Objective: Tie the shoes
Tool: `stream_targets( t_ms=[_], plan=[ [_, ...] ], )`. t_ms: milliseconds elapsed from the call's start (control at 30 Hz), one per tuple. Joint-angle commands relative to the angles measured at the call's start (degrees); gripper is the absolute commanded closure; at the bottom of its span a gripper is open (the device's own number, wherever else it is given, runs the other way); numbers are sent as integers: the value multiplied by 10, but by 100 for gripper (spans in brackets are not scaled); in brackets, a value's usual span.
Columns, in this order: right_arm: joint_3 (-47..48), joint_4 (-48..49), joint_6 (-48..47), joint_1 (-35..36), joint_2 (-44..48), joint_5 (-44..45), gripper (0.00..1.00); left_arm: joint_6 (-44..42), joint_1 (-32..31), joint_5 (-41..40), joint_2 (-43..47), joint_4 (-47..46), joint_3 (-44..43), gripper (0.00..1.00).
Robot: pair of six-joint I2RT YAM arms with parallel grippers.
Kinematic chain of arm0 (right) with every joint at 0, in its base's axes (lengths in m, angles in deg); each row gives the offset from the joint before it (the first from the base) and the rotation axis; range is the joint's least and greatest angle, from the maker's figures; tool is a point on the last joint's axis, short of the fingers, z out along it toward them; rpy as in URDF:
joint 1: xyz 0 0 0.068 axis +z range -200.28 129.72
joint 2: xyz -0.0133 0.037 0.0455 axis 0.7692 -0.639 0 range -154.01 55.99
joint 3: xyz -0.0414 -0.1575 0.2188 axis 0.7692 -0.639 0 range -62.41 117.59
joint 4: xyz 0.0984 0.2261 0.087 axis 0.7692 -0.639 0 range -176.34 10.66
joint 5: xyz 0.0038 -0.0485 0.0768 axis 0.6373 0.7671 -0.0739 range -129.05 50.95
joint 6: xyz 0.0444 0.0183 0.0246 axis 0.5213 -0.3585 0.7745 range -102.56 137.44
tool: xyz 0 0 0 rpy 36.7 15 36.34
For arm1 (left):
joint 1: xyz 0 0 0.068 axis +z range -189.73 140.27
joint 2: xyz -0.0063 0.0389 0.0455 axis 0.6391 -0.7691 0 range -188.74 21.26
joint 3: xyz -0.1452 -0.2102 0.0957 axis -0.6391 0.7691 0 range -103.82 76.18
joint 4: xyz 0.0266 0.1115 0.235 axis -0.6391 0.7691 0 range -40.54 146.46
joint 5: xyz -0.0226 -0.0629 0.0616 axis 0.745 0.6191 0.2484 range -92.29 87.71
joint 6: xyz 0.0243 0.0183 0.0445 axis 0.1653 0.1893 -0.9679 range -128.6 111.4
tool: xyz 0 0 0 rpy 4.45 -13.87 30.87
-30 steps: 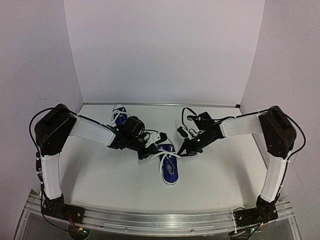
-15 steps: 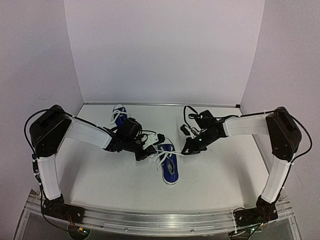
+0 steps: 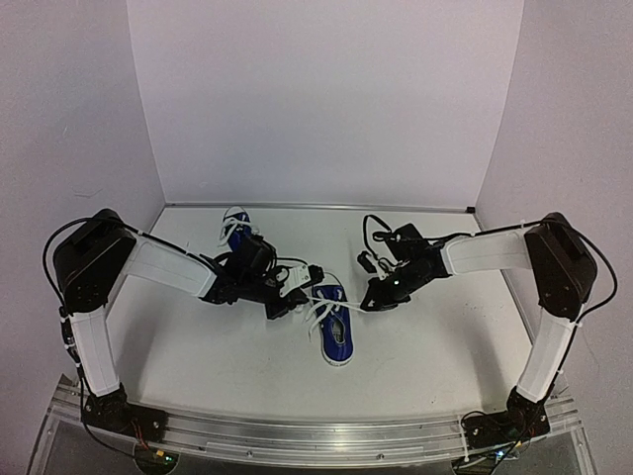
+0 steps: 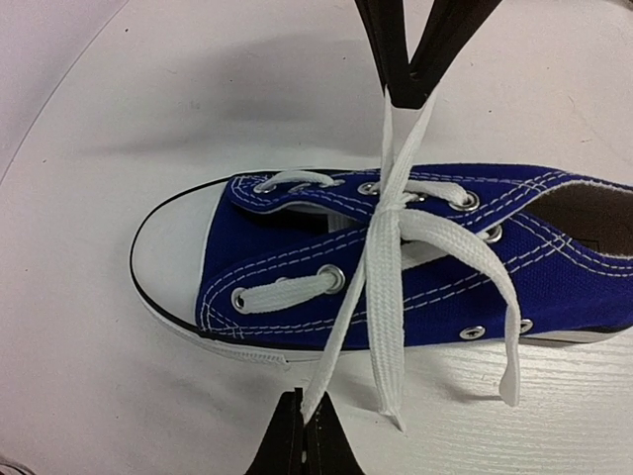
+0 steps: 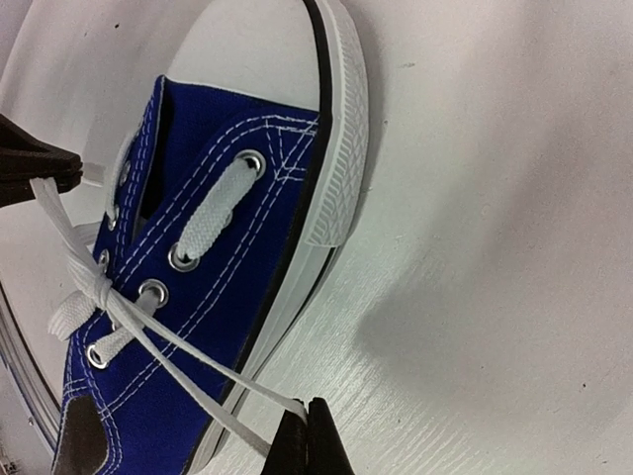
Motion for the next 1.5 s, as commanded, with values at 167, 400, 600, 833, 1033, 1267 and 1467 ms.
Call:
stream_targets(
  t_ms=[167,400,600,833,1033,1267,1467],
  plan=[
    [16,-33,6,-3,7,-26,100,12,15,13,5,36,-38,100],
    [86,-32,23,13,25,-32,72,22,-18,-16,-16,85,-103,74],
    [97,-37,36,12,80,-14,38,66,-10,-49,60,66,-63,34],
    [60,-56,35,17,113,-26,31,147,14,-84,149,41,-9,5],
    [26,-71,38,61,90,-34,37,201,15,-118,178,32,10,0],
    [27,-68,51,102,40,-8,35,220,16,-171,186,1,39,0],
    [31,-75,63,108,-5,37,37,235,19,-214,201,-15,60,0]
  ],
)
